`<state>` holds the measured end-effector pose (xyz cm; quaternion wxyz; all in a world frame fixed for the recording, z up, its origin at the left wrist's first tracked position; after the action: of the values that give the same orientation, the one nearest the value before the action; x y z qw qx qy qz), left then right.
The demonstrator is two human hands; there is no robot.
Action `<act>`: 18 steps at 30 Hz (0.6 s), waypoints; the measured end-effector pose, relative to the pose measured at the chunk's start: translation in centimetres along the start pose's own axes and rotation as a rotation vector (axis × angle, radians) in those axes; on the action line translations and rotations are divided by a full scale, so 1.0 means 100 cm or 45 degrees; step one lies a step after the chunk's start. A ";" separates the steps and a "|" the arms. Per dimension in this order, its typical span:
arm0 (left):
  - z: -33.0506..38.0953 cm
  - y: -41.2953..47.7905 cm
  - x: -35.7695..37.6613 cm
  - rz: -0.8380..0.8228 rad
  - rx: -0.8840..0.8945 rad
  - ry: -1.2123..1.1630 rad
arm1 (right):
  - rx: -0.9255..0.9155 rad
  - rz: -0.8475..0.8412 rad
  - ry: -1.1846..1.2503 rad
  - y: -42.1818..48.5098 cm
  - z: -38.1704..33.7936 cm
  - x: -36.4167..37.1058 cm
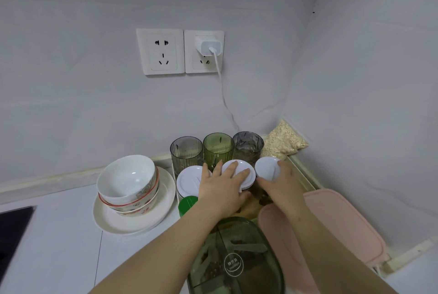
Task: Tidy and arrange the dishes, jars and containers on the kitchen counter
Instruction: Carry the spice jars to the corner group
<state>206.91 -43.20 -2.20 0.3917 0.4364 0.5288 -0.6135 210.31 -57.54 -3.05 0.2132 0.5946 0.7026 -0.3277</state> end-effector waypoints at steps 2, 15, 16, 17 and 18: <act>0.000 -0.002 -0.001 0.010 -0.001 0.004 | -0.031 -0.035 0.060 0.005 0.001 -0.001; 0.010 0.005 -0.017 0.108 -0.088 -0.146 | -0.139 -0.144 0.149 0.004 0.003 -0.010; 0.010 0.008 -0.018 0.083 -0.081 -0.185 | -0.156 -0.146 0.154 0.005 0.003 -0.009; 0.011 0.010 -0.018 0.060 -0.073 -0.203 | -0.172 -0.139 0.147 0.006 0.003 -0.009; 0.011 0.012 -0.019 0.046 -0.069 -0.197 | -0.186 -0.127 0.138 0.007 0.004 -0.009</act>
<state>208.47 -44.45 -0.72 0.4542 0.3864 0.5053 -0.6237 211.16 -58.36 -2.88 0.2011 0.5585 0.7639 -0.2530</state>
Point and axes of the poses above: each hand's wrist, its own y-axis towards the middle knuckle, its own x-axis out of the palm, z = x × y, the point moved 4 cm from there along y, towards the middle knuckle, and after that the axes turned 10 degrees about -z, right-handed, at the moved point
